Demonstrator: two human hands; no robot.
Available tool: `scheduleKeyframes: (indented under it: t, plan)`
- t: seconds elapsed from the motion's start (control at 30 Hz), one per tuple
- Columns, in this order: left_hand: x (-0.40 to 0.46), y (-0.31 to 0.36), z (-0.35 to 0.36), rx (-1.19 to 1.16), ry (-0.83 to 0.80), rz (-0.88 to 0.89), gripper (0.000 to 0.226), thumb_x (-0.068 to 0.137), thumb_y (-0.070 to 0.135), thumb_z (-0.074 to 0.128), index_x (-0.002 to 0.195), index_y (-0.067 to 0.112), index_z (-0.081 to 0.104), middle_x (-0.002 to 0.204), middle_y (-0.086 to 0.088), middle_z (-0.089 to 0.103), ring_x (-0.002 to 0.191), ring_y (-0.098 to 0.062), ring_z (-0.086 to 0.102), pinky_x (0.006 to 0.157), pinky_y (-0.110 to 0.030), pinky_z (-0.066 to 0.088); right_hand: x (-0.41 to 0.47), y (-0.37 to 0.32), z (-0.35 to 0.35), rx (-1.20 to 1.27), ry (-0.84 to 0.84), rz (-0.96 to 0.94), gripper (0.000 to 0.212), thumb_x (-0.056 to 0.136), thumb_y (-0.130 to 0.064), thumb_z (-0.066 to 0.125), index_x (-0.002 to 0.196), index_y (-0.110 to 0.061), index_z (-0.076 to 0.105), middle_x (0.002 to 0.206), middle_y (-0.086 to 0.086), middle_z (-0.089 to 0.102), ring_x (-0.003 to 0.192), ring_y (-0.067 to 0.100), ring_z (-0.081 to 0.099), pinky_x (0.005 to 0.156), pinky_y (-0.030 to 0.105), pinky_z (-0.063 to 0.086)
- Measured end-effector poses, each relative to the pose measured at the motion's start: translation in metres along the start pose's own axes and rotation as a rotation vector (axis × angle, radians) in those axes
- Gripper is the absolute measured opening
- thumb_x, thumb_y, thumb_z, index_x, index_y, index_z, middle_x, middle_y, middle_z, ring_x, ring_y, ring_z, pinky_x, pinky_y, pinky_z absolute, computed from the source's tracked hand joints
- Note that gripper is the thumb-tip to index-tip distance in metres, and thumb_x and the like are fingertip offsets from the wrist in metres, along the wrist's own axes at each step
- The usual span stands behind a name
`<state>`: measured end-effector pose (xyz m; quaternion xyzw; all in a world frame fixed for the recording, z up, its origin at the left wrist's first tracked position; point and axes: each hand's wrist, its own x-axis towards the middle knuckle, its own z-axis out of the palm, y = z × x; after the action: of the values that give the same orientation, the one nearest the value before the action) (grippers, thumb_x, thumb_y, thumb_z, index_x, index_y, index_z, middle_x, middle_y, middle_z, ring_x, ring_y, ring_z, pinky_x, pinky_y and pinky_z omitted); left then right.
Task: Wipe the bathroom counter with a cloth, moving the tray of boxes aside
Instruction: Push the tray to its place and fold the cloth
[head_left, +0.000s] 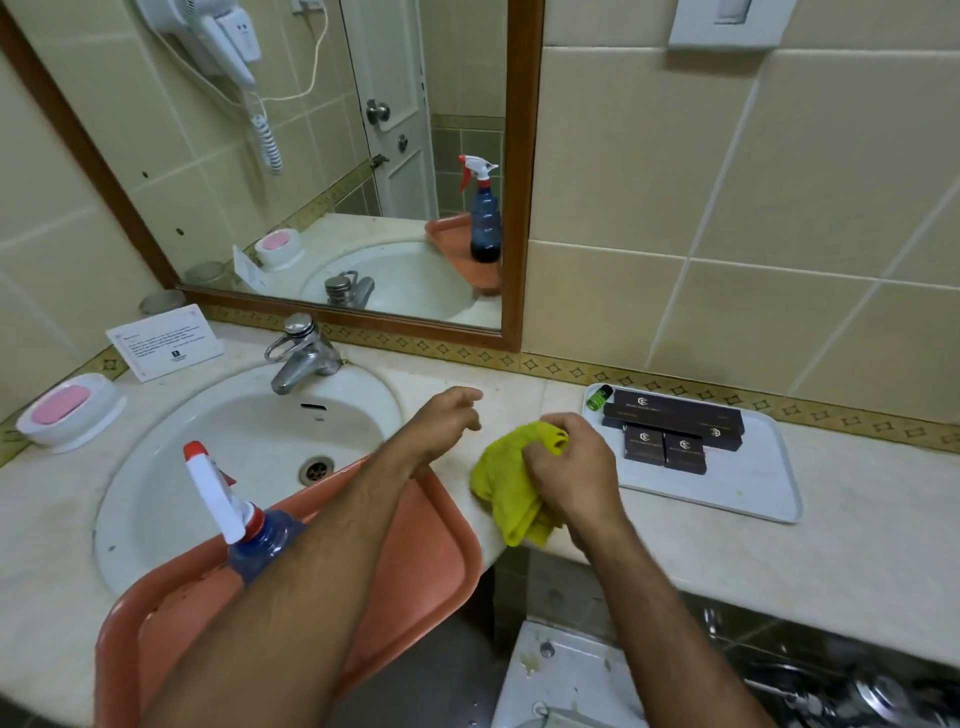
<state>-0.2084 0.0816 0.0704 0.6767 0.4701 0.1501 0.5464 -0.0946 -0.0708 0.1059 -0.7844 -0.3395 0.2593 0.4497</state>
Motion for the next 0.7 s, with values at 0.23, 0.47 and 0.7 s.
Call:
scheduleKeyframes:
  t: [0.23,0.47,0.7]
  plan:
    - [-0.014,0.0,-0.028,-0.584,-0.128,-0.196,0.06,0.069,0.049,0.054,0.115,0.011,0.062,0.109,-0.018,0.063,0.096,-0.032,0.059,0.084,-0.041,0.043,0.0,-0.069,-0.023,0.346,-0.362,0.053,0.01,0.085,-0.003,0.061,0.08,-0.002,0.07,0.076,0.013,0.069,0.07,0.024,0.064,0.069,0.036,0.052]
    - [-0.029,-0.008,-0.035,-0.659,-0.509,-0.238,0.068,0.073,0.025,0.071,0.133,0.0,0.053,0.119,-0.02,0.064,0.105,-0.035,0.064,0.093,-0.046,0.052,0.008,-0.043,-0.041,0.545,-0.204,0.251,0.015,0.094,-0.014,0.061,0.086,-0.004,0.069,0.089,0.022,0.073,0.083,0.035,0.07,0.077,0.048,0.058]
    - [-0.007,0.026,-0.056,0.515,-0.219,-0.306,0.067,0.059,0.035,0.089,0.111,0.0,0.067,0.116,-0.016,0.068,0.101,-0.033,0.067,0.093,-0.045,0.055,-0.027,0.01,0.004,0.646,-0.264,0.518,0.01,0.08,0.005,0.072,0.09,0.003,0.071,0.083,0.018,0.074,0.065,0.027,0.071,0.057,0.042,0.062]
